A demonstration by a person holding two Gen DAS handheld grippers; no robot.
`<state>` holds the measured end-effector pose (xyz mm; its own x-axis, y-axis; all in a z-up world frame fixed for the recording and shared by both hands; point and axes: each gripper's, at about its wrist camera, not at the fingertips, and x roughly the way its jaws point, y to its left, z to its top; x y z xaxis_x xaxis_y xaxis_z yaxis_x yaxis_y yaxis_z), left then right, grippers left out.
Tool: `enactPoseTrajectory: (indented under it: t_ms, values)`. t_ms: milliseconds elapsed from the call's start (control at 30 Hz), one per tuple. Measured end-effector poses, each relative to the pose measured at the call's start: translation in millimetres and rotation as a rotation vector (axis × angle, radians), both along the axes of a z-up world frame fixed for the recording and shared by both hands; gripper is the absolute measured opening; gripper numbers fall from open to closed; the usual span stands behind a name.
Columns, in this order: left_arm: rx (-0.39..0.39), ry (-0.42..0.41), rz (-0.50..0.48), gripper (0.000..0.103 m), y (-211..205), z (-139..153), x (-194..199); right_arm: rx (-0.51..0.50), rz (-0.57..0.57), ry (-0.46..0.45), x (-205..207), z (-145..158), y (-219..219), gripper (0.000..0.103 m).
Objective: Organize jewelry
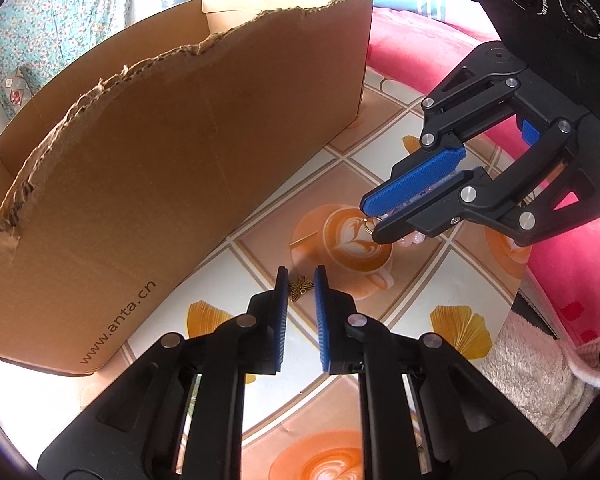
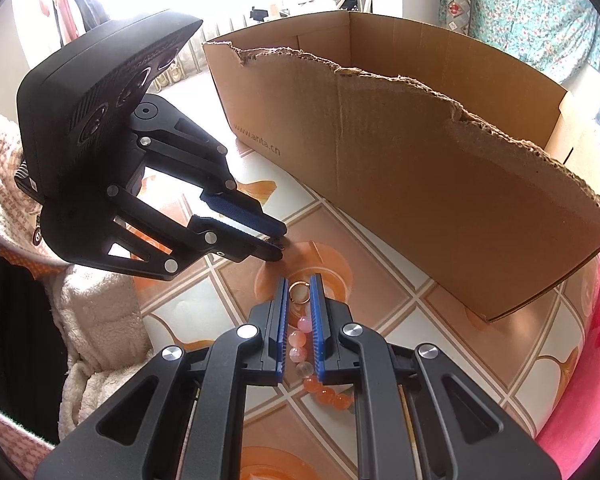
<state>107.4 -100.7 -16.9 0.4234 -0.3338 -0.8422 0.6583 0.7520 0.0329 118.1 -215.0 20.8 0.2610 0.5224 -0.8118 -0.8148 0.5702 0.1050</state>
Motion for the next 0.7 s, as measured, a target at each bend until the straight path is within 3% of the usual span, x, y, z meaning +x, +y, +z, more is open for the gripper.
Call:
enactPoseTrajectory:
  t_ms: [500, 700]
  values:
    - [-0.033, -0.04, -0.011, 0.012, 16, 1, -20, -0.003, -0.014, -0.02, -6, 7, 2, 0.011]
    - [-0.133, -0.097, -0.045, 0.012, 31, 33, -36, 0.036, -0.036, -0.046, -9, 31, 0, 0.011]
